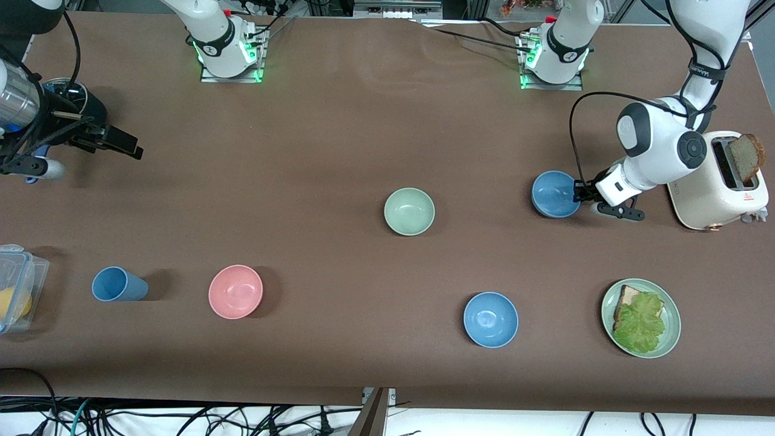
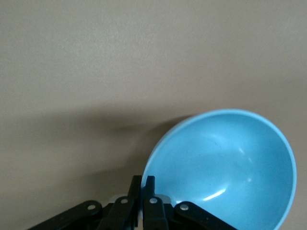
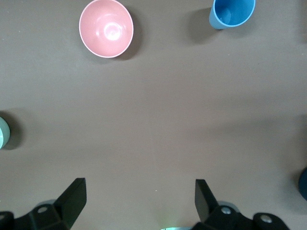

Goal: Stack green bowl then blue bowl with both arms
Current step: 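Grasp the blue bowl rim and carry it onto the green bowl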

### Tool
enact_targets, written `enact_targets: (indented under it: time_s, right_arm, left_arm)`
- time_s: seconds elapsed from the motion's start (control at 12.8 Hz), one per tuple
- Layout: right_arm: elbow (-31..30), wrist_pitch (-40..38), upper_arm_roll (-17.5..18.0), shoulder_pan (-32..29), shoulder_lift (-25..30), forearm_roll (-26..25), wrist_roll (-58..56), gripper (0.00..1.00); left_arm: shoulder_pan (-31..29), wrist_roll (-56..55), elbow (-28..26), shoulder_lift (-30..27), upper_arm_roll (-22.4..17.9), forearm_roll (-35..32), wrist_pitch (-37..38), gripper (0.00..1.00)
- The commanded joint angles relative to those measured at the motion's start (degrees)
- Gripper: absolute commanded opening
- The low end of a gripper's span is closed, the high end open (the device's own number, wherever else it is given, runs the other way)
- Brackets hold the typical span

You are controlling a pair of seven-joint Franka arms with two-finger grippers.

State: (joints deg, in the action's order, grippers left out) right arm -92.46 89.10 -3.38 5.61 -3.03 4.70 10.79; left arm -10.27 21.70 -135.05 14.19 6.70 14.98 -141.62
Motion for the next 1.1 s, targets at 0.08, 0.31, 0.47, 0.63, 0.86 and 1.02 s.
enact_targets:
  time_s: [0.08,0.31,0.47,0.63,0.86,1.02]
  right_arm:
    - [-0.1,-0.7,0.0,0.1,0.5,-0.5,-0.4,1.0]
    - [0.3,0.2,0.0,0.1,0.4,-0.5,-0.4,1.0]
    - [0.3,0.8,-0.1,-0.1,0.4,-0.5,-0.5,1.0]
    - [0.4,1.3,-0.1,-0.1,0.4,-0.5,-0.5,1.0]
    - [0.4,1.3,-0.3,-0.3,0.3,-0.4,-0.9,1.0]
    - [0.4,1.3,-0.3,-0.4,0.3,-0.4,-0.9,1.0]
  left_arm:
    - [1.6,-0.4,8.4,-1.8,0.8,5.6,10.7,0.0]
    - [8.7,-11.5,16.4,-1.7,0.7,6.0,15.3,0.0]
    - [15.3,-20.4,21.5,0.5,0.7,5.9,15.3,0.0]
    - [21.7,-29.3,26.1,4.1,0.6,5.8,15.1,0.0]
    - [29.9,-40.8,33.0,10.8,0.2,4.0,14.7,0.0]
    - [34.0,-45.9,35.0,13.8,0.2,1.4,13.0,0.0]
